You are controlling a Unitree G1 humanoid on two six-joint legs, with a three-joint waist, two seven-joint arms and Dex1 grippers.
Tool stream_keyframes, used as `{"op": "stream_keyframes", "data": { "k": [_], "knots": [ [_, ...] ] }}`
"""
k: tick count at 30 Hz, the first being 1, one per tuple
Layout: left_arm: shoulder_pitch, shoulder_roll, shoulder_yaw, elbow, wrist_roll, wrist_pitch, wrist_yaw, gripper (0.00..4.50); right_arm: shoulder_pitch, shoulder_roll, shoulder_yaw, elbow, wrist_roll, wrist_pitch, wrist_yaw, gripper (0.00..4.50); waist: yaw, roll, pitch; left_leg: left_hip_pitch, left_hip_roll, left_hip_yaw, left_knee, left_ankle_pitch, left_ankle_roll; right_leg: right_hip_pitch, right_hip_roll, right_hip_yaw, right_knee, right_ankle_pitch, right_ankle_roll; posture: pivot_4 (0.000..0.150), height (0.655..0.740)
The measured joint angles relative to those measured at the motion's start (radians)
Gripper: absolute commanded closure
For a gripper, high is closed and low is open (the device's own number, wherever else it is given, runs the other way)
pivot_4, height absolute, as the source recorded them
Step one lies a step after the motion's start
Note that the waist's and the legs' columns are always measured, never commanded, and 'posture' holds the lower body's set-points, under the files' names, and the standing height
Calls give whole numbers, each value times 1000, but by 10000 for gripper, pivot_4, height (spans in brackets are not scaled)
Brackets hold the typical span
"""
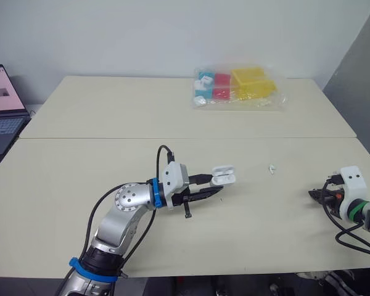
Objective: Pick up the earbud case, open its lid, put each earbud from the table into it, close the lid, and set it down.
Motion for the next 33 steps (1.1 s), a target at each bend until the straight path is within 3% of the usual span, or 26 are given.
{"op": "stream_keyframes", "data": {
  "k": [5,12,17,23,31,33],
  "knots": [
    [0,3,0,0,0,0,0,37164,33,-115,59,-64,-5,-76,129,40922,-2,0,0,1,0,0,0,0,0,0,0,0,0,0,0,1500,7400],
    [15,10,0,-3,0,0,1,37164,43,-311,229,-134,-67,-395,425,40922,-2,0,0,1,0,0,0,0,0,0,0,-1,-1,0,0,1500,7400],
    [31,25,2,-23,0,0,2,37164,-49,-413,425,28,-225,-658,611,40922,-2,0,1,1,0,1,0,0,0,0,-1,0,-1,0,0,1500,7400],
    [49,33,1,-53,-1,16,23,37164,-208,-414,530,235,-333,-835,724,40923,-2,0,1,2,0,0,0,0,0,0,0,0,0,0,-1,1500,7400],
    [80,53,2,-96,-1,34,47,37164,-296,-387,569,332,-388,-904,780,40923,-2,0,1,4,0,1,1,0,0,2,0,1,0,0,0,1500,7400],
    [89,60,2,-101,-1,40,49,37164,-315,-378,578,344,-398,-911,790,33622,-2,0,1,5,0,1,1,0,0,2,0,1,1,0,0,1500,7400]
  ]
}}
